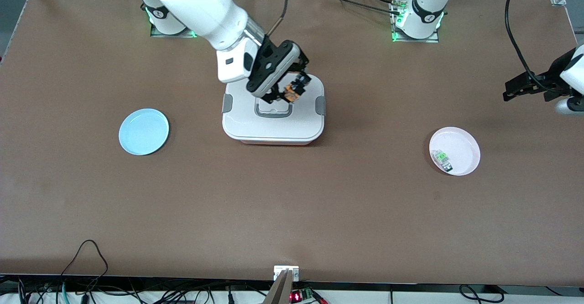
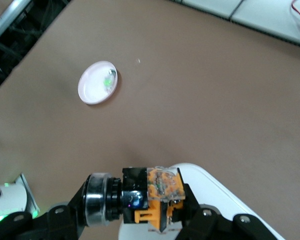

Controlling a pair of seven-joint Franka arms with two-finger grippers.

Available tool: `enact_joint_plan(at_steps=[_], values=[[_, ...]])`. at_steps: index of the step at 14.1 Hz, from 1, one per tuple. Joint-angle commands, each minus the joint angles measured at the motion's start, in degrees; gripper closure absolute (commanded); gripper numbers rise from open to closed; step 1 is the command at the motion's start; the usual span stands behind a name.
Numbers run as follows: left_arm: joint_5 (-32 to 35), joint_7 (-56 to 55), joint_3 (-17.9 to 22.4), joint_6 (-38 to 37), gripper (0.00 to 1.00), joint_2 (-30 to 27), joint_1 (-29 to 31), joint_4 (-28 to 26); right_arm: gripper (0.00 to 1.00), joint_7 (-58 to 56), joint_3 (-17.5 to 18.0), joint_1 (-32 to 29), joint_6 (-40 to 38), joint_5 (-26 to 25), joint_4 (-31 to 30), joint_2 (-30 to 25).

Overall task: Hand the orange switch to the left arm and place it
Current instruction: 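Carry the orange switch with the right gripper up over the white box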

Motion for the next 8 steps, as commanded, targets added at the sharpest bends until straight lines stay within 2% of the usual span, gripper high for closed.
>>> enact_joint_plan(at_steps=[1,4,8], values=[[-8.59,6.08,0.88,-1.76,0.0,-0.28,0.29,-1.36,0.94,2.3,-0.17,4.14,8.64,0.49,1.8,2.8],[-17.73,6.27,1.59,-2.72,0.0,-0.1,0.38,-3.98,0.97,3.44,-0.17,6.25,12.45,0.76,1.8,3.68],[-33.29,6.09,1.68,-2.73,0.0,0.33,0.82,-9.35,0.97,4.51,-0.17,6.96,13.16,0.84,1.8,3.68]])
